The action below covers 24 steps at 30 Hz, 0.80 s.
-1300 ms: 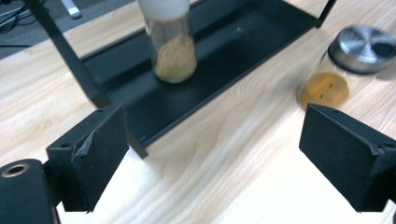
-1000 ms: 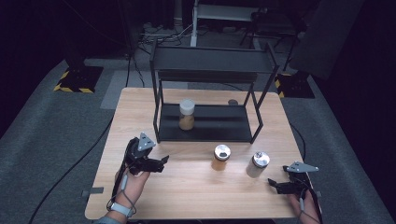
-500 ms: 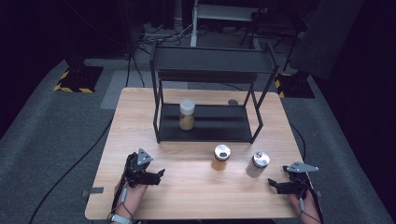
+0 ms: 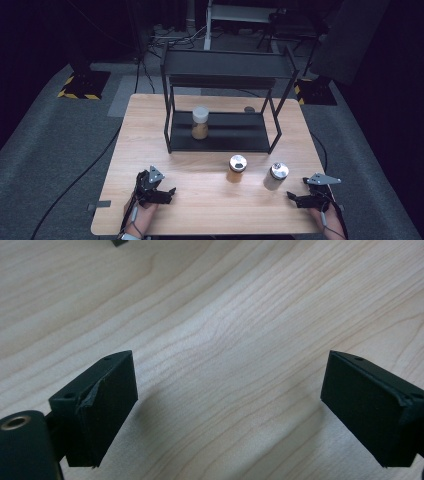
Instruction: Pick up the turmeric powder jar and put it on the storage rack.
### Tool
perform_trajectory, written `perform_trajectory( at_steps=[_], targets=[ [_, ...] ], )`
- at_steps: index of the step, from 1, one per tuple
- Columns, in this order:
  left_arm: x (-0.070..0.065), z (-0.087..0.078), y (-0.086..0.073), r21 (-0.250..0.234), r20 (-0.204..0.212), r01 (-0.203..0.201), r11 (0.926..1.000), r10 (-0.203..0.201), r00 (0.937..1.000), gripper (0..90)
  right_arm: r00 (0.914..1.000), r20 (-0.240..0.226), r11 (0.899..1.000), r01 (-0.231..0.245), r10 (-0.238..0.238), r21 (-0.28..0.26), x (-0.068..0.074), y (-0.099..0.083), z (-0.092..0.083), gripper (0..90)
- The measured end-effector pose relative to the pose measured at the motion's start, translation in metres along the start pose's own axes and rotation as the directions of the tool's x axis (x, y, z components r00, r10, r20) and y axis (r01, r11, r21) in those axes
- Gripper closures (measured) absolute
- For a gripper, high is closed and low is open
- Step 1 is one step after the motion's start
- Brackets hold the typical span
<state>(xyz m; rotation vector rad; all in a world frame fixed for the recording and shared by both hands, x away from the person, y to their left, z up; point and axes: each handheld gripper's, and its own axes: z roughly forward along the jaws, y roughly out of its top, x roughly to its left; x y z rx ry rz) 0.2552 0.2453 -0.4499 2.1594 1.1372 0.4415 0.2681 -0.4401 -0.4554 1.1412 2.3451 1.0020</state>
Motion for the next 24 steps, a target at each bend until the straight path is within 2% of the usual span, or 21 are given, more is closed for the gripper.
perform_trajectory(
  at_steps=[4, 7, 14, 24],
  targets=[
    [0.004, 0.002, -0.006, -0.021, 0.009, 0.009, 0.9997, -0.009, 0.9999, 5.2, 1.0, -0.004, 1.0, 0.004, -0.004, 0.002, 0.0, 0.0, 0.0, 3.8],
    [0.005, 0.003, -0.005, -0.016, 0.013, 0.01, 0.9998, -0.01, 0.9999, 3.4, 0.9998, -0.012, 1.0, 0.013, -0.013, 0.008, -0.001, 0.001, 0.0, 1.3],
    [0.005, 0.004, -0.004, -0.013, 0.014, 0.008, 0.9999, -0.008, 0.9999, 1.4, 0.9997, -0.018, 1.0, 0.02, -0.02, 0.015, 0.001, 0.004, -0.004, 3.2],
    [0.006, 0.004, -0.004, -0.012, 0.016, 0.006, 0.9999, -0.006, 0.9999, 1.1, 0.9997, -0.017, 0.998, 0.019, -0.02, -0.054, 0.004, 0.015, -0.03, 3.2]
  ],
)
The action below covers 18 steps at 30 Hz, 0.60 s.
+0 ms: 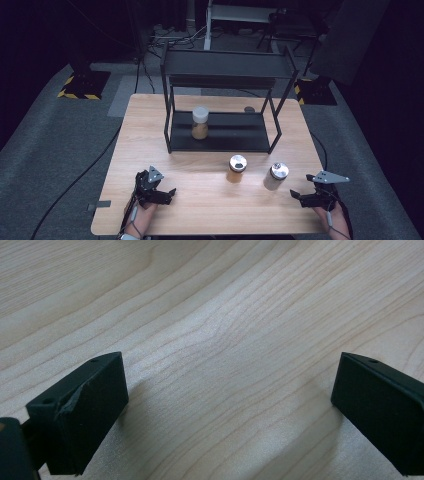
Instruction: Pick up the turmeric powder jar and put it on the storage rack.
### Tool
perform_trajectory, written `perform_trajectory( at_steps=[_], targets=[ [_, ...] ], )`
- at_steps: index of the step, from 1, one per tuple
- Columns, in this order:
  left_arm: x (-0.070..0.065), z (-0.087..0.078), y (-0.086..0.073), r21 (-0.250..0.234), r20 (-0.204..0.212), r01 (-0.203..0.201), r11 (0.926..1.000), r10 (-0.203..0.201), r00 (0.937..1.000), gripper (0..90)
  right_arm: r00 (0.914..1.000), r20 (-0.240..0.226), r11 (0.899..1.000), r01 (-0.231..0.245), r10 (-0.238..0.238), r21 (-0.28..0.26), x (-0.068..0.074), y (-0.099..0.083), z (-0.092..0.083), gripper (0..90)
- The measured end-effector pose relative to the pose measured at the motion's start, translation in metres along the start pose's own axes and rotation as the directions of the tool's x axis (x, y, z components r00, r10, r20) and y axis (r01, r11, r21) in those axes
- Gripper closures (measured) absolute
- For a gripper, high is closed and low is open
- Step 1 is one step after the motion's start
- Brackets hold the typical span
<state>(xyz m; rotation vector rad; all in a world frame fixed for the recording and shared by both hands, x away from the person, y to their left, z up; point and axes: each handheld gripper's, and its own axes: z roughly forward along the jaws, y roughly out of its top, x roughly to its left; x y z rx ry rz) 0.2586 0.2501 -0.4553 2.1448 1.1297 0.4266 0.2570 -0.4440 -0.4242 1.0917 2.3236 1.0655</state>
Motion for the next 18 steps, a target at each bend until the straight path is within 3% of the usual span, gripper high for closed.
perform_trajectory(
  at_steps=[9, 18],
  targets=[
    [0.0, 0.0, 0.0, 0.004, 0.004, -0.004, 1.0, 0.004, 1.0, 0.5, 0.9978, 0.024, 0.997, 0.063, -0.062, -0.051, 0.01, 0.022, -0.028, 3.2],
    [0.001, 0.0, 0.0, 0.005, 0.007, -0.006, 1.0, 0.006, 1.0, 0.2, 0.9964, 0.022, 0.993, 0.083, -0.082, -0.083, 0.015, 0.039, -0.041, 3.3]
  ],
)
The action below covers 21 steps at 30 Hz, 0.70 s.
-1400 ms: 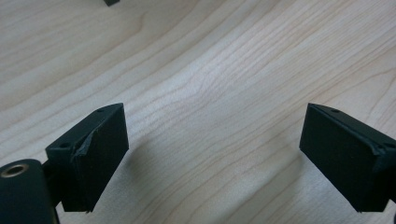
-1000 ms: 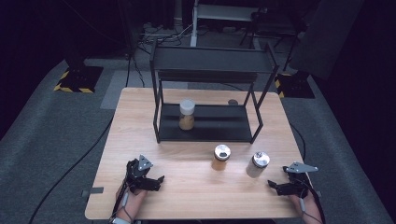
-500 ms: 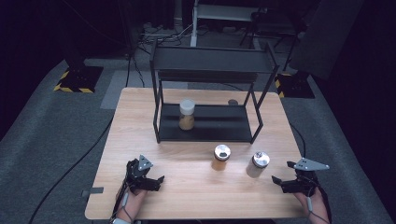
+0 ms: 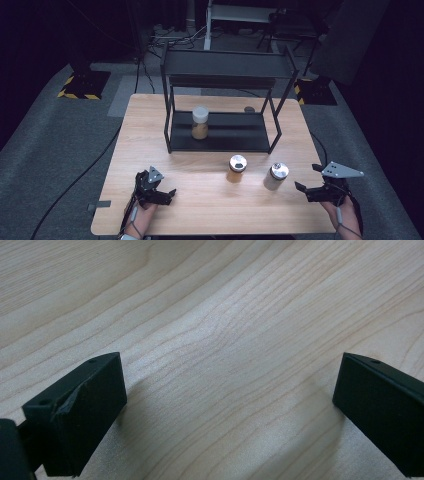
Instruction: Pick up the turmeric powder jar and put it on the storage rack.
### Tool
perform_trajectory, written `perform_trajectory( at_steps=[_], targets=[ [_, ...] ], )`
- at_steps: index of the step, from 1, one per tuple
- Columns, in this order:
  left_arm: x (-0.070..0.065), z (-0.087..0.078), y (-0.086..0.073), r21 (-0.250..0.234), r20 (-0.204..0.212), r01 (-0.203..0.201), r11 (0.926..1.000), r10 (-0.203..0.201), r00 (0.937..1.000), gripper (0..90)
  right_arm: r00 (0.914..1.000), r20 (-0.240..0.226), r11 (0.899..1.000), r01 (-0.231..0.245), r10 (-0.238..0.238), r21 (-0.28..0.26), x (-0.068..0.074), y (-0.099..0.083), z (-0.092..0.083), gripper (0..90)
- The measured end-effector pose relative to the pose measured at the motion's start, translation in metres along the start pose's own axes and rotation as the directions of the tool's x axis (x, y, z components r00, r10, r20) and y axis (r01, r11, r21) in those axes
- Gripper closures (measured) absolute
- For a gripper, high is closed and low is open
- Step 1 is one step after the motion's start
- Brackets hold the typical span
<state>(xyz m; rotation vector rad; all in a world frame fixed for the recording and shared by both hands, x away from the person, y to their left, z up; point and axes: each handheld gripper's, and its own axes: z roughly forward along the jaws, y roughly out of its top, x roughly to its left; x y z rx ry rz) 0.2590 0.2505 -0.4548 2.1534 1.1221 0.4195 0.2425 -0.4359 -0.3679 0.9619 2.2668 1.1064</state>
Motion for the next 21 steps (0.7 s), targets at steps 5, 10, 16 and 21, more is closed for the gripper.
perform_trajectory(
  at_steps=[5, 10, 16, 21],
  targets=[
    [0.0, 0.0, 0.0, 0.0, 0.0, 0.0, 1.0, 0.0, 1.0, 0.2, 0.9999, -0.009, 1.0, 0.005, -0.005, -0.021, 0.001, 0.009, -0.002, 3.2],
    [0.0, 0.0, 0.0, 0.0, 0.0, 0.0, 1.0, 0.0, 1.0, 0.1, 0.9996, -0.027, 1.0, 0.012, -0.013, -0.025, 0.001, 0.021, 0.002, 3.2],
    [0.0, 0.0, 0.0, 0.0, 0.0, 0.0, 1.0, 0.0, 1.0, 0.1, 0.9986, -0.047, 0.999, 0.023, -0.024, -0.026, 0.002, 0.034, 0.011, 3.3],
    [0.0, 0.0, 0.0, 0.0, 0.0, 0.0, 1.0, 0.0, 1.0, 0.1, 0.9972, -0.068, 0.999, 0.029, -0.031, -0.033, 0.003, 0.044, 0.02, 3.3]
  ],
)
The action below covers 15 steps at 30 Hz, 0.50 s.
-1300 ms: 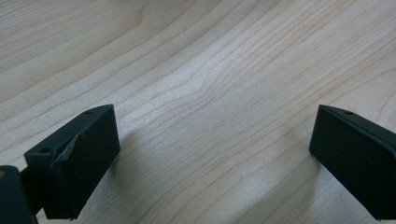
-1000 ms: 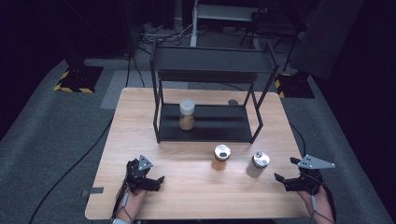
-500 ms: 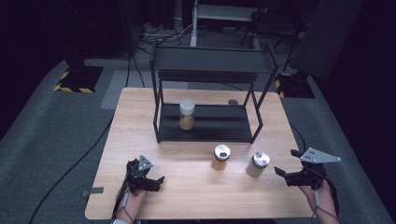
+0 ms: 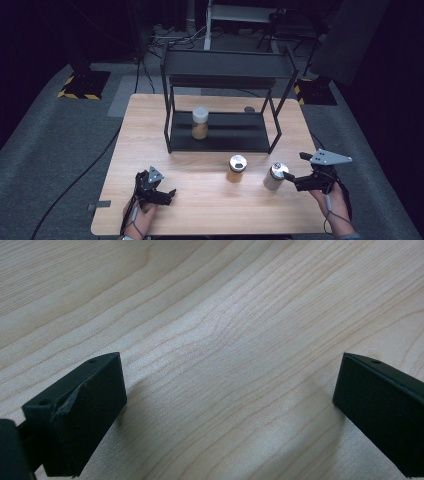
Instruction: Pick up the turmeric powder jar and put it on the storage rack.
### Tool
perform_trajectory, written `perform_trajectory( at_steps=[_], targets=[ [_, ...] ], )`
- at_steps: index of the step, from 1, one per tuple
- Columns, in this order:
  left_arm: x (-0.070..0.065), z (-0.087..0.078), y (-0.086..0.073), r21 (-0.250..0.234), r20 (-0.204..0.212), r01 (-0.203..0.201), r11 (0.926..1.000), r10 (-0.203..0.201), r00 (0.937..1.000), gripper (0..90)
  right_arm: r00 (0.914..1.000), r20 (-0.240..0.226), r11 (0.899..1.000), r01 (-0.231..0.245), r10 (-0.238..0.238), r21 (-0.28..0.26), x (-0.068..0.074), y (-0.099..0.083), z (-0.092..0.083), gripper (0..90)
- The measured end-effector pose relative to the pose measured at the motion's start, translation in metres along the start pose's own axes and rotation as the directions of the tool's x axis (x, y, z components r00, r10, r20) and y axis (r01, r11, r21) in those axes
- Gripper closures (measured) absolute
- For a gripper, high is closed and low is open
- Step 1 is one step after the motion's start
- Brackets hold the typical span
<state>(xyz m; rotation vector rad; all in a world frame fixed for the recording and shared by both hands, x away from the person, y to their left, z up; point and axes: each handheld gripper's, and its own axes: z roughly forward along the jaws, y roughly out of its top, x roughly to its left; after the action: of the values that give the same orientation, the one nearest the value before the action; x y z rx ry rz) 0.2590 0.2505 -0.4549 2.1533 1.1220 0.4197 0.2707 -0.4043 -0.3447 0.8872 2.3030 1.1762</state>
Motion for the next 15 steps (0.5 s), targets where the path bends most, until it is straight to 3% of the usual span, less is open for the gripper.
perform_trajectory(
  at_steps=[15],
  targets=[
    [0.0, 0.0, 0.0, -0.001, 0.0, 0.0, 1.0, 0.0, 1.0, 0.0, 0.9971, -0.064, 0.999, 0.041, -0.04, 0.009, 0.01, 0.035, 0.038, 3.2]
  ],
)
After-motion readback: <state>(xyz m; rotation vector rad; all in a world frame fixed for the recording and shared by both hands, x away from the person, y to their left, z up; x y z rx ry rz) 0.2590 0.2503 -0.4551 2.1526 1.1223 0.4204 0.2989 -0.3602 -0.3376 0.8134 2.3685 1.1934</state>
